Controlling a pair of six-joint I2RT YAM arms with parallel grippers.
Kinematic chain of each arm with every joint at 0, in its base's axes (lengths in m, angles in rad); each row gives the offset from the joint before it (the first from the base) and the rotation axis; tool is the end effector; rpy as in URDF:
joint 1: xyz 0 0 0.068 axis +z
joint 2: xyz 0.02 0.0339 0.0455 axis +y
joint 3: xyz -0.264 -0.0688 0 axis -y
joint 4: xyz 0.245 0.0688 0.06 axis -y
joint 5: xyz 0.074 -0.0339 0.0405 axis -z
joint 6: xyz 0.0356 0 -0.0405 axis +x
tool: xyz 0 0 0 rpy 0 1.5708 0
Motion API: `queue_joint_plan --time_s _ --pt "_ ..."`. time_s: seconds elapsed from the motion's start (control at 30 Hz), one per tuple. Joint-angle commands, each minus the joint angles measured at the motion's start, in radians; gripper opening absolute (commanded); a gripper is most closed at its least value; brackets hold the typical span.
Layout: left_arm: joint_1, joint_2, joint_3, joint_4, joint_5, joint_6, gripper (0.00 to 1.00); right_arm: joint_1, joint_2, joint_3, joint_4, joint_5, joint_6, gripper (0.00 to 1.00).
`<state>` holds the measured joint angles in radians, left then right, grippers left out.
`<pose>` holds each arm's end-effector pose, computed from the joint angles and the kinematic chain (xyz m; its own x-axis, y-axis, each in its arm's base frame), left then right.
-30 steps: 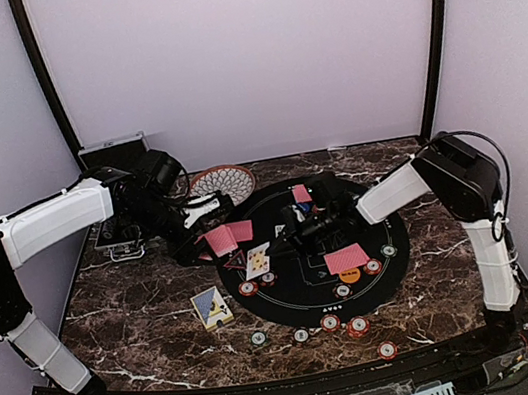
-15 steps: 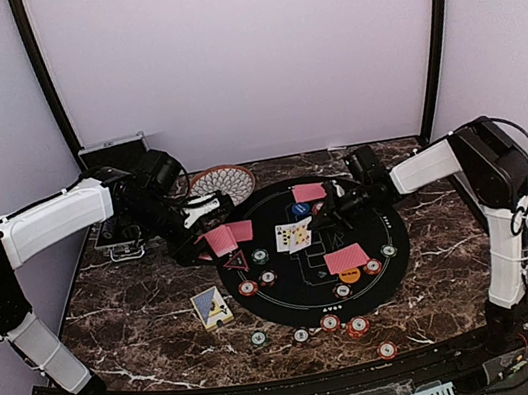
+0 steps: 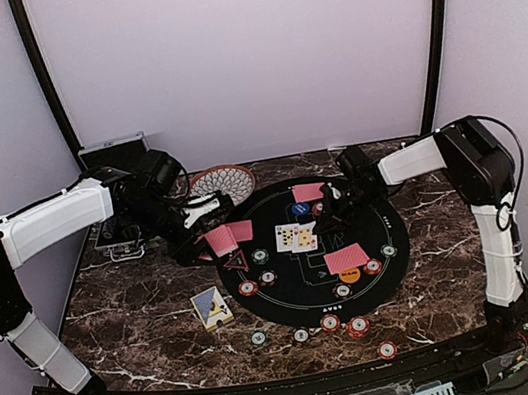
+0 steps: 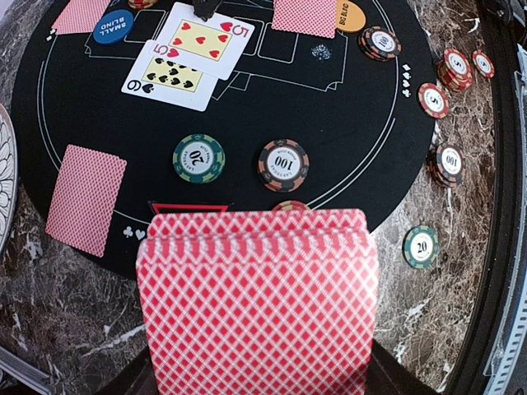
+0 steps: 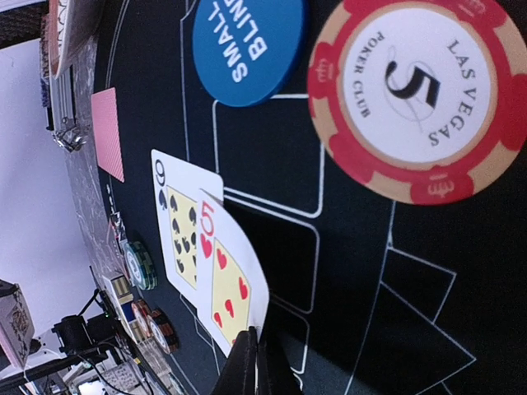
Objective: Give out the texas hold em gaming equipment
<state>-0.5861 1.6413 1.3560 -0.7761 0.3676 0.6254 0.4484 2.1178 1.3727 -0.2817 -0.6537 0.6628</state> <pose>0.2786 -0.2003 0.2719 -0.2020 0.7899 -0.5790 0.9626 0.2690 0.0311 0.3790 0.2064 0.1295 -0.9941 0.0638 -0.0878 -0.0204 0.6846 0.7286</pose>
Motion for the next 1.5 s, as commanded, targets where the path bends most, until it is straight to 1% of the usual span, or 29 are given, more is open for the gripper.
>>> queue_joint_plan --time_s 0.0,0.1,0.17,0.3,0.37,0.47,0.6,0.87,0.97,1.07,1.27,1.47 --pt "0.005 -0.036 0.009 -0.002 0.028 0.007 0.0 0.0 0.035 0.058 -0.053 0.044 -0.051 0.06" --pt "0.005 -0.034 0.005 0.0 0.036 0.003 0.0 0.0 0.043 0.073 -0.057 0.071 -0.05 0.12" --pt "0.004 -0.035 -0.004 0.0 0.042 0.001 0.0 0.0 0.033 0.066 -0.044 0.08 -0.04 0.22" --pt "0.006 -0.034 -0.016 0.002 0.043 0.003 0.0 0.001 -0.038 0.031 -0.012 0.135 -0.025 0.46" --pt "0.005 -0.032 -0.013 0.002 0.043 0.003 0.0 0.0 -0.069 0.024 -0.012 0.149 -0.022 0.55" --pt "0.004 -0.031 -0.006 0.0 0.037 0.005 0.0 0.008 -0.118 0.021 -0.016 0.168 -0.01 0.64" --pt "0.006 -0.029 0.0 -0.004 0.035 0.006 0.0 0.053 -0.171 0.022 -0.002 0.187 0.018 0.75" --pt "0.005 0.004 0.0 -0.001 0.052 -0.012 0.0 0.183 -0.21 0.051 0.038 0.178 0.077 0.88" --pt "0.004 0.006 0.004 0.0 0.053 -0.014 0.0 0.217 -0.209 0.067 0.052 0.153 0.097 0.92" --pt "0.005 0.003 0.008 -0.001 0.044 -0.003 0.0 0.233 -0.222 0.057 0.104 0.114 0.136 0.98" --pt "0.004 0.003 0.024 -0.004 0.038 0.008 0.0 0.253 -0.228 0.009 0.262 0.016 0.259 0.99" --pt "0.003 -0.001 0.016 0.005 0.039 0.01 0.0 0.277 -0.187 0.021 0.346 -0.047 0.325 0.99"
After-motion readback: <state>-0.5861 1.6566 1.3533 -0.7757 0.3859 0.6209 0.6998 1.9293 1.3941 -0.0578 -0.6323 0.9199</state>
